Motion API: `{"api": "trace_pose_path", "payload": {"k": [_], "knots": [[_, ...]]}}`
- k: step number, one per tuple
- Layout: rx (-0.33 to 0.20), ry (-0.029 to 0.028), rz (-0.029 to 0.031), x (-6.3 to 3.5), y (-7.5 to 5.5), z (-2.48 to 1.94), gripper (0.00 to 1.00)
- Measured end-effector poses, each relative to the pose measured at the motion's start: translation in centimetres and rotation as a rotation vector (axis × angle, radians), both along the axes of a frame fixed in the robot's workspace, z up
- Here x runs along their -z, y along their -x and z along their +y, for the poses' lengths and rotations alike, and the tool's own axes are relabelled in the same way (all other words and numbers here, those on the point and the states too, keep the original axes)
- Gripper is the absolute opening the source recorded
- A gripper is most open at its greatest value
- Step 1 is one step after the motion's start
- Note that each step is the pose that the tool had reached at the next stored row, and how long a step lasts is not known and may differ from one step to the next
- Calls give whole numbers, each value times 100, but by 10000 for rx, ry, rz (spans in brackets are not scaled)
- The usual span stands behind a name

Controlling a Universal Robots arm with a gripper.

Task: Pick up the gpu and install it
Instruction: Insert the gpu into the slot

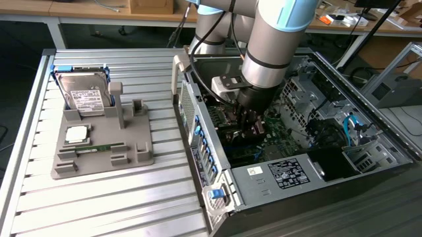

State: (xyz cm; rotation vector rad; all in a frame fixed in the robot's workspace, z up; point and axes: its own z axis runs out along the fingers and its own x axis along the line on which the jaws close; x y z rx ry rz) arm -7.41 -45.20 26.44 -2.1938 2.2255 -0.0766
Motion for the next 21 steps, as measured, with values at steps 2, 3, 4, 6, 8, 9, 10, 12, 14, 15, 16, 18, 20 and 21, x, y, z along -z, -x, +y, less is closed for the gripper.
{"api": "trace_pose_path", "payload": {"k": [2,3,4,6,8,9,10,12,14,15,16,18,20,21], "knots": [[1,-1,0,2,0,0,27],[0,0,0,2,0,0,27],[0,0,0,2,0,0,27],[-1,0,0,3,0,0,27],[-34,-1,0,3,0,0,27],[-60,-1,0,3,0,0,27],[-90,-2,0,3,0,0,27],[-136,-2,-1,3,0,0,27],[-152,1,1,2,0,0,27],[-153,-1,0,3,0,0,27],[-154,0,0,4,0,0,27],[-156,0,0,5,0,0,27],[-159,0,0,6,0,0,27],[-161,-1,0,8,0,0,27]]}}
